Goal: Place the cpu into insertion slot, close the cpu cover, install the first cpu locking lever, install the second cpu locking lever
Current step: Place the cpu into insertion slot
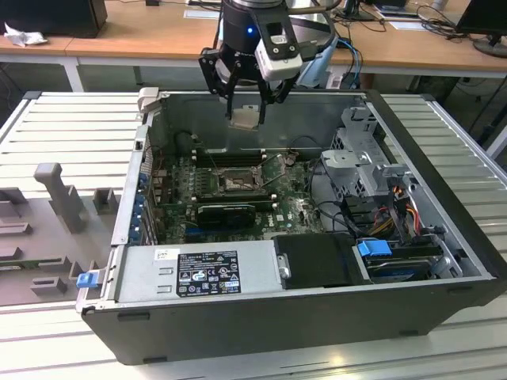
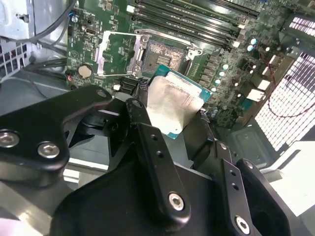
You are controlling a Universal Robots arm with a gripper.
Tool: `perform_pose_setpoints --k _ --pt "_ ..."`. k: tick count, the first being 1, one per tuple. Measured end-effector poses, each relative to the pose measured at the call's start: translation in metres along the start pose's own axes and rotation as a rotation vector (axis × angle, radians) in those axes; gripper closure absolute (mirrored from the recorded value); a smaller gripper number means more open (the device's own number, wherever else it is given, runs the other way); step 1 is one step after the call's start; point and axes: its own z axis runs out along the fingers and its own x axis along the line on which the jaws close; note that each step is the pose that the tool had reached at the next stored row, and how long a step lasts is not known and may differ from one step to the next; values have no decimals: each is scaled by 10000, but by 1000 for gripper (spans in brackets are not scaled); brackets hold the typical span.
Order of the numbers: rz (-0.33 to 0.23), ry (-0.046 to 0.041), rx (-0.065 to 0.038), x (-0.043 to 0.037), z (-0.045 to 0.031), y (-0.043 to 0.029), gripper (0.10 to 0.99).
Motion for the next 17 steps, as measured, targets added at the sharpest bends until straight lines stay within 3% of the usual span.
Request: perform_pose_setpoints --k 4,17 --pt "797 -68 -17 0 8 -1 557" --pt "2250 -193 -43 0 18 -2 557"
